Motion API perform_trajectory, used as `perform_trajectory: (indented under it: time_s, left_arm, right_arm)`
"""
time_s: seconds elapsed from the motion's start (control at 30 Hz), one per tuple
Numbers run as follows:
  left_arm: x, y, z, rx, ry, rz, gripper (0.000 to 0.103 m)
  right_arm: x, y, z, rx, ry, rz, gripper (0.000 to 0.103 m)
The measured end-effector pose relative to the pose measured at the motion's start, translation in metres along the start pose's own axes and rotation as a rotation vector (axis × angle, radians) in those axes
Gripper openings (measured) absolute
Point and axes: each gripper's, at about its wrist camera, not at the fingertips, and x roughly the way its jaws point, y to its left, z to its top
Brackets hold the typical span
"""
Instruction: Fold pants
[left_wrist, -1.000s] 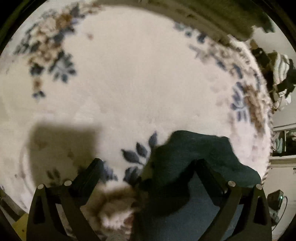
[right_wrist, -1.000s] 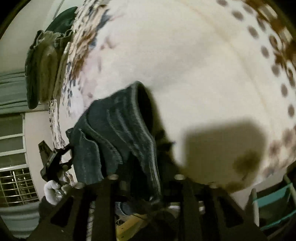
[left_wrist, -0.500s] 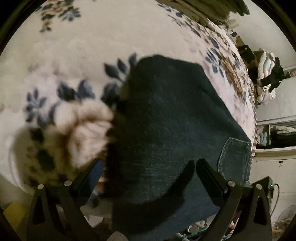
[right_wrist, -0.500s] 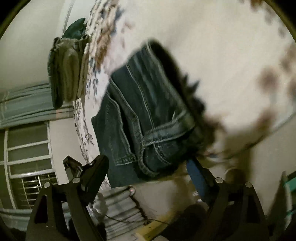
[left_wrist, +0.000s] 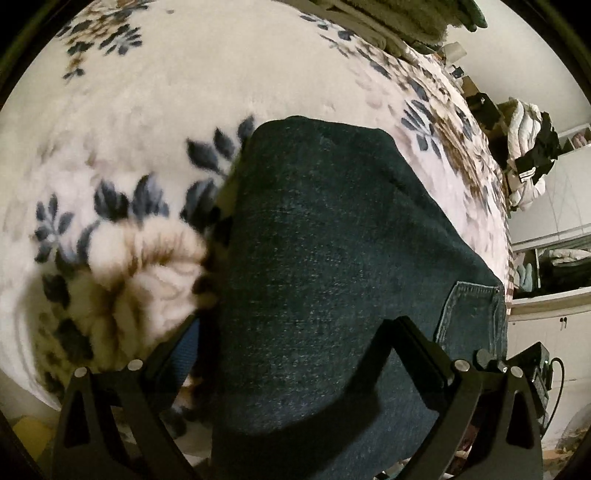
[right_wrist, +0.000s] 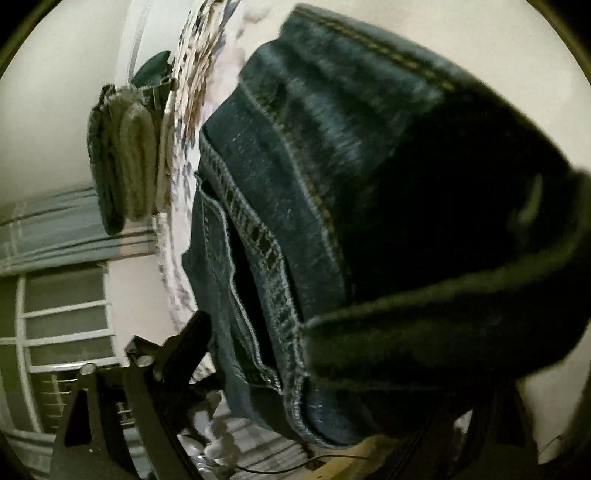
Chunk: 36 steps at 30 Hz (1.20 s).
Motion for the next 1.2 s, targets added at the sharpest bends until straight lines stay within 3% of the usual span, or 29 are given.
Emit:
perform_trajectory:
  time_s: [0.03,0.07,0.2,0.27,0.53,0.67,0.83,1.03,1.2]
  left_arm:
    - [-0.003,-0.001,-0.001,0.005,-0.02,0.002,0.078]
    - [-0.005,-0.002,-0.002,0.011,-0.028,0.002,0.054]
    - [-0.02,-0.004,-0.005,0.014,-0.068,-0.006,0.027]
    - [-0.031,-0.011,-0.006,0.034,-0.072,-0.02,0.02]
    - [-0.106,-0.049,0.009,0.065,-0.063,-0.048,0.018]
    - [-0.152,-0.076,0.028,0.089,-0.069,-0.043,0.018]
    - [-0.217,-0.113,0.072,0.122,-0.133,-0.042,0.018]
    - [-0.271,-0.132,0.169,0.115,-0.243,-0.081,0.018]
    - [-0.272,-0.12,0.287,0.096,-0.295,-0.111,0.018]
  right_arm:
    - [-0.001,0.001,-0.001,-0.003,-0.003,-0.001,0.07]
    - [0.0,0.002,-0.002,-0.005,-0.009,-0.01,0.062]
    - [-0.001,0.012,-0.009,-0.024,-0.029,-0.03,0.05]
    - [-0.002,0.022,-0.015,-0.039,-0.039,-0.041,0.046]
    - [-0.04,0.08,-0.021,-0.084,-0.028,-0.025,0.042]
    - [-0.069,0.129,-0.024,-0.115,-0.023,-0.007,0.042]
    - [-0.112,0.208,-0.013,-0.194,-0.033,0.028,0.042]
    - [-0.13,0.317,0.029,-0.275,-0.079,0.085,0.042]
    - [-0.087,0.418,0.102,-0.302,-0.121,0.119,0.042]
